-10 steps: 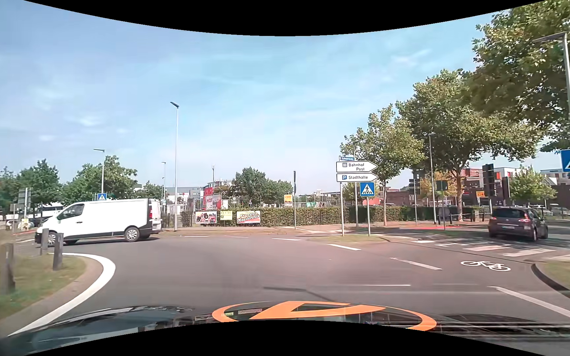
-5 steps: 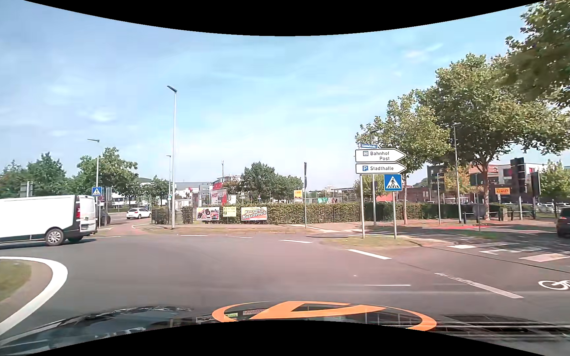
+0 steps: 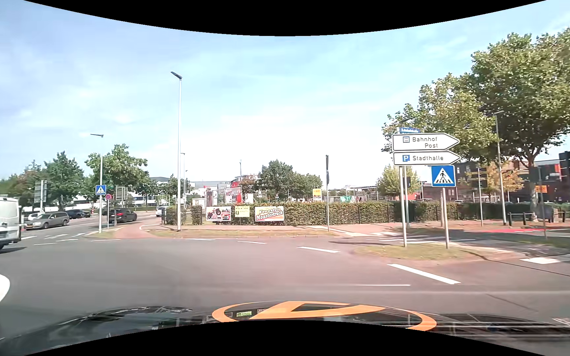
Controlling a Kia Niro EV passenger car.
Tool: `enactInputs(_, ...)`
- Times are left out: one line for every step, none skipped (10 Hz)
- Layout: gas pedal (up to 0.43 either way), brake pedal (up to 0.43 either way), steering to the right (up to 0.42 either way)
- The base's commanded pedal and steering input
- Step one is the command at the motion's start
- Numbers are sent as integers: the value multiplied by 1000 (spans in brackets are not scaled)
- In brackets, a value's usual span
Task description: Follow the waypoints while adhering to traffic rules and regulations
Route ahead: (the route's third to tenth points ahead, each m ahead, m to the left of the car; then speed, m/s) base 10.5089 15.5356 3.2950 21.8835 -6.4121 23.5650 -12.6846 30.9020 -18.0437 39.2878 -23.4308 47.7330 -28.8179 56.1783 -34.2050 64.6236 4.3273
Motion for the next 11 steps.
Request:
enactInputs(0,0,-211)
enactInputs(0,0,-232)
enactInputs(0,0,-254)
enactInputs(0,0,-274)
enactInputs(0,0,-293)
enactInputs(0,0,-311)
enactInputs(0,0,-328)
enactInputs(0,0,-349)
enactInputs(0,0,-363)
enactInputs(0,0,-375)
enactInputs(28,0,-383)
